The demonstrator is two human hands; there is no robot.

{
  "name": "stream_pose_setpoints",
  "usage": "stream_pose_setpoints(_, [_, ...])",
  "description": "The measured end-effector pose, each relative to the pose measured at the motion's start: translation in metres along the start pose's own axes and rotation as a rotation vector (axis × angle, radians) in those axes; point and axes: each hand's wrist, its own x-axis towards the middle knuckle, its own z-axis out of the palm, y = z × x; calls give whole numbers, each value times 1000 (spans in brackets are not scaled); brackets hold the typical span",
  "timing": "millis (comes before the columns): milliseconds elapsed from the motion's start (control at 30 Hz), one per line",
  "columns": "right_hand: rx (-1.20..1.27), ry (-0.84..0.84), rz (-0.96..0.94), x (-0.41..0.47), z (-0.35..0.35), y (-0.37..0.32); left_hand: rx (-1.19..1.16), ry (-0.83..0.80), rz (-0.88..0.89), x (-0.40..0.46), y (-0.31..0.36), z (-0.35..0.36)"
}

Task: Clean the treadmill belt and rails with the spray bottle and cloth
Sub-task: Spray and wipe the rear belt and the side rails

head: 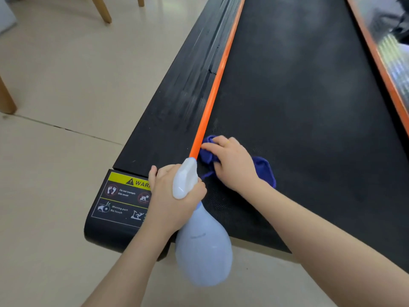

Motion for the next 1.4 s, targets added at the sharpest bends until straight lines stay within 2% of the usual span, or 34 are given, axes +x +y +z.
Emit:
stream_pose_setpoints(67, [-8, -28, -31, 2, -4, 10, -14, -6, 5, 1, -1, 0])
stream_pose_setpoints(200, [-144, 8, 333, 51, -3, 20, -124, -10, -29, -1, 1, -5])
stream_pose_setpoints(233, [-136, 16, 362, 55, -2, 15, -151, -3, -39, 0, 1, -5])
stream_pose_setpoints(300, [-41, -24, 315, 39, 1, 0, -209, -36, -38, -3, 2, -7])
stream_pose_setpoints(400, [60, -11, 77, -29, -2, -23, -257, -22, -70, -9, 16, -9])
stream_pose_setpoints(467, [28, -10, -54, -59, -4, -25, -264, -16, -90, -9, 21, -9])
stream_pose_setpoints(533, [-66, 0, -135, -52, -6, -10, -205, -21, -22, -6, 11, -7])
stream_pose_setpoints(600, [-126, 49, -19, -23, -10, 6, -116, -40, -24, -1, 3, -7])
stream_pose_setpoints(667, [-124, 74, 269, 4, -10, 22, -93, -43, -25, -1, -2, -5])
stream_pose_setpoints(700, [-88, 54, 353, 6, -10, 22, -93, -36, -18, -1, -3, -4])
stream_pose_setpoints(733, [-60, 52, 353, 1, -8, 16, -90, -24, -16, 0, -2, -3])
stream_pose_setpoints(800, [15, 75, 180, -29, -6, -1, -59, 10, 8, 0, 1, -2])
stream_pose_setpoints(867, [81, -17, -32, -65, -6, -13, -20, -3, 15, 0, 2, -1])
stream_pose_setpoints(933, [86, -88, -123, -69, -12, -1, 15, -12, -8, -1, 3, 0])
stream_pose_setpoints(967, [74, -54, -87, -56, -14, 10, 5, -5, -11, -1, 3, 0])
stream_pose_setpoints(1033, [13, 82, 166, -25, -16, 30, -44, -11, 0, -2, 2, -2])
stream_pose_setpoints(1100, [-34, 109, 413, -6, -14, 38, -97, -24, 14, -6, 6, -4])
stream_pose_setpoints(1133, [-70, 103, 428, -6, -12, 34, -134, -55, 3, -8, 9, -6])
stream_pose_setpoints(1233, [-19, 22, 204, -41, -13, 7, -81, -44, 43, -6, 8, -6])
stream_pose_setpoints(1333, [92, -70, -48, -74, -18, 0, -26, -61, 3, -2, 4, -4])
stream_pose_setpoints(1400, [102, -87, -101, -66, -17, 18, -47, -32, 31, -3, 3, -2])
